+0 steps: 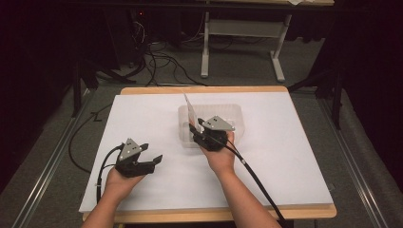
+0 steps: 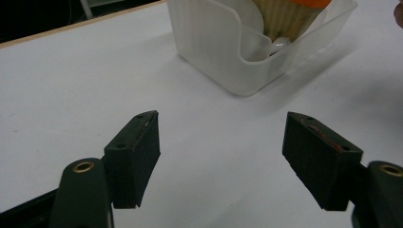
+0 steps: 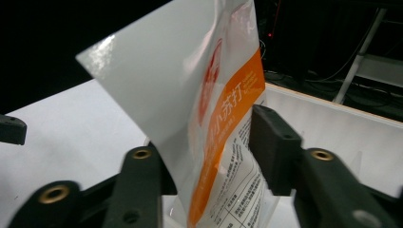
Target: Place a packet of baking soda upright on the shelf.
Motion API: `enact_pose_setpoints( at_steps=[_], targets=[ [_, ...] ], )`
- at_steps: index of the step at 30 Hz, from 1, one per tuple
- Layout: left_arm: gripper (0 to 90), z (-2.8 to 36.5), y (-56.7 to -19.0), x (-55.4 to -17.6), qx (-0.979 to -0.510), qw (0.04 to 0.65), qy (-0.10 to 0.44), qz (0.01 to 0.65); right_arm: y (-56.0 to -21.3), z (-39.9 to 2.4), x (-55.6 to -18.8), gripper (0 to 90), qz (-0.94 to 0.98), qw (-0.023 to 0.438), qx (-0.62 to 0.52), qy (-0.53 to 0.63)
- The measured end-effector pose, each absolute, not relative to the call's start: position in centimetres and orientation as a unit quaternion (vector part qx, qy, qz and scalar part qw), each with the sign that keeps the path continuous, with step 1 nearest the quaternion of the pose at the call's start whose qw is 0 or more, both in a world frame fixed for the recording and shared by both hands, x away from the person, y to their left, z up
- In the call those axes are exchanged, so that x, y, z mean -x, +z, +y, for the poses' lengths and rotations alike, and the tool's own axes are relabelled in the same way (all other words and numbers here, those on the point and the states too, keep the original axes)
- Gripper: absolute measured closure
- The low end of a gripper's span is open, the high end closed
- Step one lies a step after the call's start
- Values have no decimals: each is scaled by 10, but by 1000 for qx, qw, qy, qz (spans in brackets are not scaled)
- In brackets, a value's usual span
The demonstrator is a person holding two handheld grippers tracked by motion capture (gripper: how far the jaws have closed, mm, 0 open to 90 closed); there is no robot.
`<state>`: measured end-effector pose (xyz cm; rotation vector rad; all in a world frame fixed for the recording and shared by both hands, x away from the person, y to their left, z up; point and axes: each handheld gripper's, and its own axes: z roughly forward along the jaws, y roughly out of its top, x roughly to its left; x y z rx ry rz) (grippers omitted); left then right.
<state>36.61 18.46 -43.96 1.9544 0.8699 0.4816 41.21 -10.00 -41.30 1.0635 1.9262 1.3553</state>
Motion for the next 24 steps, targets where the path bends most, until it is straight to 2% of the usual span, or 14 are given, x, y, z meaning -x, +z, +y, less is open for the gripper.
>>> enact_pose_setpoints(
  at_steps=[2, 3, 7, 15, 24],
  targets=[
    [289, 185, -440, -366, -793, 457, 196, 353, -413, -101, -412, 514, 716, 274, -396, 506],
    [289, 185, -439, -366, -794, 456, 196, 351, -411, -103, -410, 456, 720, 270, -393, 504],
    [290, 185, -439, -367, -794, 455, 199, 351, -410, -107, -401, 402, 730, 259, -389, 498],
    [290, 189, -438, -367, -790, 456, 203, 355, -406, -131, -377, 395, 736, 249, -395, 489],
    [290, 191, -438, -367, -788, 454, 207, 360, -397, -191, -345, 374, 732, 269, -407, 476]
  ],
)
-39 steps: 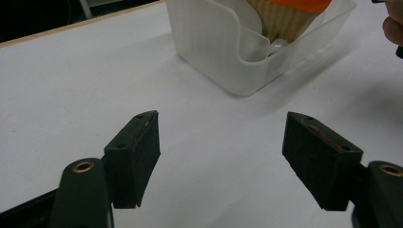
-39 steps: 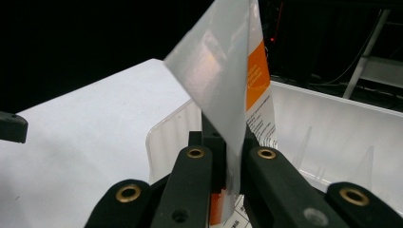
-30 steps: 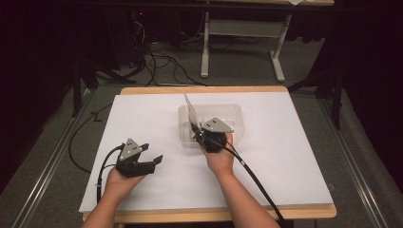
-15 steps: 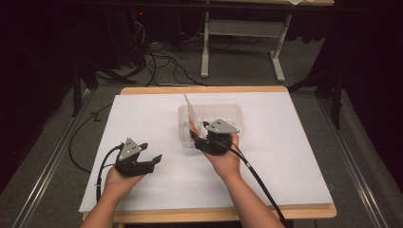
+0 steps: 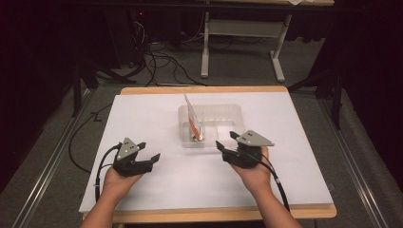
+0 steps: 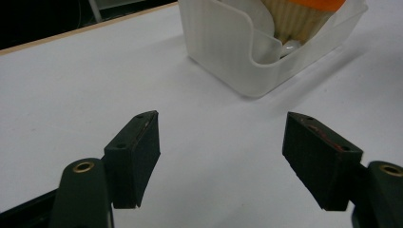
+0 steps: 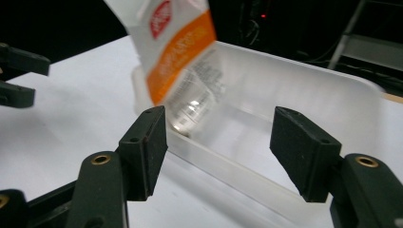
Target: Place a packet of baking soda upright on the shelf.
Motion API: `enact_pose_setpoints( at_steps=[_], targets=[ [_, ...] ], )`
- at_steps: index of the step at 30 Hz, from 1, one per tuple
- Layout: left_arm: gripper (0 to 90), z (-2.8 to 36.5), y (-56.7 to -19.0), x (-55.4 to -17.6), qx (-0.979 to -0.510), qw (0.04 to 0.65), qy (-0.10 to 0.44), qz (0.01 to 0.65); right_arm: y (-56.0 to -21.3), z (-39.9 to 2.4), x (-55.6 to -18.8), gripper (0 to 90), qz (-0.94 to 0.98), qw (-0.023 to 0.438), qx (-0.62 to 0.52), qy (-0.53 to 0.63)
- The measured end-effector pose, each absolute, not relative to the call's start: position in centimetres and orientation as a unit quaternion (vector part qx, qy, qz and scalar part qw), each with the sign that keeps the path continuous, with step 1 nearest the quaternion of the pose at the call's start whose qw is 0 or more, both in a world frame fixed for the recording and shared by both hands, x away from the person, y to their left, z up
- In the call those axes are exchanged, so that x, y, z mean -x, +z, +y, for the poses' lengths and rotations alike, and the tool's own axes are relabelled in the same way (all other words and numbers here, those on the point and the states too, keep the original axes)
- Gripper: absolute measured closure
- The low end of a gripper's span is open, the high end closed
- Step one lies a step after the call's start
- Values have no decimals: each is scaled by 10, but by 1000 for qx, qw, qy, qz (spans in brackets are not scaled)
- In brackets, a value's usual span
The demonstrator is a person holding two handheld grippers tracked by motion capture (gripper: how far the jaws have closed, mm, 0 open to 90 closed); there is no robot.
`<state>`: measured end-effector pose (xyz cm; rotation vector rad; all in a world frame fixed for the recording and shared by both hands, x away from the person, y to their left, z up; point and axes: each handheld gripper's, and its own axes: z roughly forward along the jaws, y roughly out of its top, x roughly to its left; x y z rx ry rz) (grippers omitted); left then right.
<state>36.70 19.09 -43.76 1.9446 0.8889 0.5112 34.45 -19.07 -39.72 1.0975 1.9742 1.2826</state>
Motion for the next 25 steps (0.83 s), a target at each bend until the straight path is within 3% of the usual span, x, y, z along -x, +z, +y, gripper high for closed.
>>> enact_pose_setpoints(
  at_steps=[12, 18, 25],
  targets=[
    [289, 190, -439, -366, -787, 447, 211, 369, -412, -317, -300, 363, 678, 325, -494, 436],
    [289, 186, -441, -366, -790, 441, 211, 371, -432, -347, -294, 368, 668, 322, -531, 411],
    [287, 188, -440, -365, -789, 444, 211, 369, -437, -339, -299, 368, 675, 317, -529, 404]
  ],
)
